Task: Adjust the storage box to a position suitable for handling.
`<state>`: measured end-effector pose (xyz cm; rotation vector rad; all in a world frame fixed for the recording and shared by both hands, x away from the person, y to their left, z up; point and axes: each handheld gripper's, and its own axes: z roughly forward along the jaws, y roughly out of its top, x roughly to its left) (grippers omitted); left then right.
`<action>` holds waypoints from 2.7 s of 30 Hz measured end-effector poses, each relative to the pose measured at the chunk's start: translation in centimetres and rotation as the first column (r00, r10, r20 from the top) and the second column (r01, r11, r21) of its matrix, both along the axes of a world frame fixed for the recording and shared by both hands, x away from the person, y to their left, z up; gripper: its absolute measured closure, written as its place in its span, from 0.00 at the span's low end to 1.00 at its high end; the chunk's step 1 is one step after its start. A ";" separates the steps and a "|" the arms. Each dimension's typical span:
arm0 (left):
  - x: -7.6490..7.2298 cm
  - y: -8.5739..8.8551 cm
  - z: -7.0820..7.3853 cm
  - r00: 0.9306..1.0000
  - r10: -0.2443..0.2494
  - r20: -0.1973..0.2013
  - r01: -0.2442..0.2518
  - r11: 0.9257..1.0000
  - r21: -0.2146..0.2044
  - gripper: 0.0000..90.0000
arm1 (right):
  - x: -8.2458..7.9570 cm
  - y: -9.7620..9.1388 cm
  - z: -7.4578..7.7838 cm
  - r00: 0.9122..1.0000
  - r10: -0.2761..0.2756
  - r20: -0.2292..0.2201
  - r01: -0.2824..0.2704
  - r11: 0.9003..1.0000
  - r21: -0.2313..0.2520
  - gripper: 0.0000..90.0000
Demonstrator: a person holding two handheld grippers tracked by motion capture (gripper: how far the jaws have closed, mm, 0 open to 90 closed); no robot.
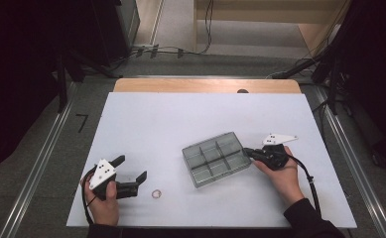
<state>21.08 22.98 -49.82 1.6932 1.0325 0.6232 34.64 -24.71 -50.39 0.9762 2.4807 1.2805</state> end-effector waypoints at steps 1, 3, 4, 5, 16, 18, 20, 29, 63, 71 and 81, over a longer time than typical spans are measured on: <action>0.1 -0.4 0.2 1.000 0.006 -0.001 -0.006 1.000 -0.001 0.05 | -0.4 0.1 0.0 1.000 -0.003 0.000 0.003 1.000 0.006 0.98; 0.5 -1.1 0.3 1.000 0.003 -0.029 -0.003 1.000 -0.014 0.05 | -0.6 0.1 0.0 1.000 -0.004 -0.001 0.004 1.000 0.008 0.98; 0.8 -1.5 0.2 0.999 -0.003 -0.047 0.002 1.000 -0.021 0.06 | -1.0 0.3 0.0 1.000 -0.001 -0.001 0.001 1.000 0.014 0.98; 0.9 -1.8 0.2 0.998 -0.012 -0.062 0.011 1.000 -0.026 0.06 | -1.2 0.3 0.0 1.000 0.002 -0.002 -0.002 1.000 0.018 0.98; 2.1 -5.8 -0.2 0.987 -0.053 -0.149 0.052 0.999 -0.006 0.61 | -3.5 0.8 -0.2 1.000 0.024 0.004 -0.024 0.999 0.026 0.98; 2.2 -6.2 -0.4 0.983 -0.070 -0.172 0.070 0.998 -0.012 0.69 | -4.0 1.0 -0.2 1.000 0.026 -0.002 -0.026 0.999 0.032 0.98; 2.4 -6.4 -0.5 0.977 -0.087 -0.194 0.085 0.996 -0.020 0.76 | -4.3 1.0 -0.2 0.999 0.034 -0.006 -0.033 0.999 0.037 0.98; 2.5 -7.2 -1.0 0.953 -0.191 -0.237 0.184 0.982 -0.052 1.00 | -5.7 1.1 -0.3 0.999 0.038 -0.030 -0.036 0.997 0.062 0.98; 1.3 -6.9 -1.0 0.937 -0.246 -0.249 0.235 0.969 -0.072 1.00 | -10.1 1.7 -0.3 0.999 0.038 -0.005 -0.038 0.998 0.055 0.99; 0.7 -6.8 -0.8 0.930 -0.271 -0.247 0.256 0.962 -0.094 1.00 | -9.8 1.7 -0.4 0.999 0.032 -0.005 -0.032 0.998 0.052 0.99; 0.6 -6.6 -0.9 0.922 -0.312 -0.227 0.300 0.950 -0.088 1.00 | -9.4 1.1 -0.1 1.000 0.022 0.019 -0.023 0.998 0.067 0.98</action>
